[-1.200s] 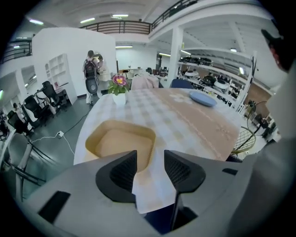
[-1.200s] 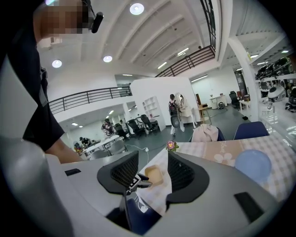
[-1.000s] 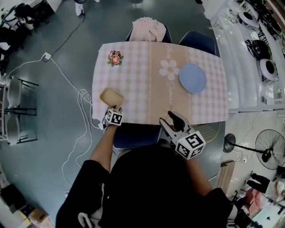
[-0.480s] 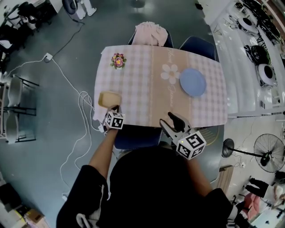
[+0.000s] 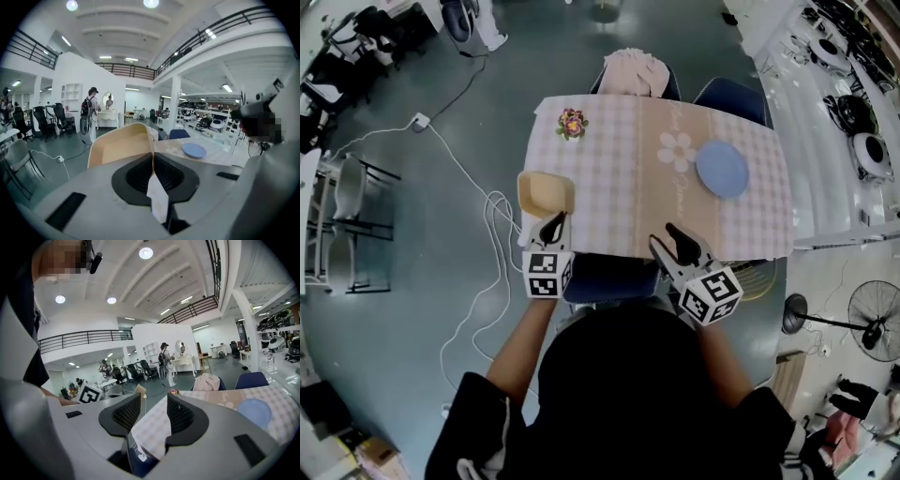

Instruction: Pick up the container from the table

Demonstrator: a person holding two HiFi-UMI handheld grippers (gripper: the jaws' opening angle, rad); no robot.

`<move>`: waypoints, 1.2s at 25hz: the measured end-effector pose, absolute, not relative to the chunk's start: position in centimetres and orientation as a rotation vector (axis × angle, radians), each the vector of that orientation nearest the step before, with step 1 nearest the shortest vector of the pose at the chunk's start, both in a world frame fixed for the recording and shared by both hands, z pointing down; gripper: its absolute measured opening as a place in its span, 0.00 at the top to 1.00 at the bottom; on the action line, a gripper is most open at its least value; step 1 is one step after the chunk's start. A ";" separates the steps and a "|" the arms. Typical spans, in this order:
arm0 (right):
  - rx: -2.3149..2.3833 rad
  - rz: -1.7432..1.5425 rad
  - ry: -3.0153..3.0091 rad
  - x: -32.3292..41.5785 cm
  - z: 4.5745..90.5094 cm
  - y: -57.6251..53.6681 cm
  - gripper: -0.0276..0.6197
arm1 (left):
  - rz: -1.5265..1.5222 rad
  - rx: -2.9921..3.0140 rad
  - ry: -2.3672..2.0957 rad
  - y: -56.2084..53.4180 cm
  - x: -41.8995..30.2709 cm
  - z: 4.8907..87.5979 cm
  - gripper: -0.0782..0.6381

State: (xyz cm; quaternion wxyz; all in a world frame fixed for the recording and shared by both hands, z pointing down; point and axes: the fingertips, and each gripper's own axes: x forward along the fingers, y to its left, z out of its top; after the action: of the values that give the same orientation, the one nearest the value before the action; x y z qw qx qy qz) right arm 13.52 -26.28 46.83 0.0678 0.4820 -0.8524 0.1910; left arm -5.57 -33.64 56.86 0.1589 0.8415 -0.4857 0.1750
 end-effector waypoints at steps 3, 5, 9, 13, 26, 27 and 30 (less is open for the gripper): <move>1.516 0.595 -2.586 13.4 45.8 -26.3 0.72 | 0.385 2.467 -1.409 -32.0 -5.7 51.8 0.87; 1.566 0.596 -2.598 13.4 45.0 -26.4 0.79 | 0.309 2.500 -1.404 -31.0 -6.1 49.0 0.87; 1.640 0.524 -2.553 12.5 44.0 -26.1 0.94 | 0.255 2.582 -1.407 -28.9 -6.8 44.9 0.87; 1.703 0.477 -2.555 10.7 43.0 -24.9 0.96 | 0.215 2.647 -1.369 -26.8 -7.4 42.7 0.87; 1.827 0.353 -2.459 8.6 42.9 -24.0 0.96 | 0.076 2.648 -1.295 -24.8 -10.5 41.0 0.87; 1.827 0.348 -2.456 8.5 43.0 -24.0 0.96 | 0.077 2.651 -1.299 -24.9 -10.6 41.0 0.87; 1.831 0.312 -2.443 8.3 42.8 -24.0 0.96 | 0.067 2.648 -1.312 -25.1 -10.8 40.7 0.87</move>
State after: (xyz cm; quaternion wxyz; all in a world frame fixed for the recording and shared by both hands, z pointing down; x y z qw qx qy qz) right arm 8.31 -23.99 42.78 0.0363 0.5962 -0.7956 0.1015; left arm -10.78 -25.14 40.72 0.0925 0.8921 -0.4418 0.0227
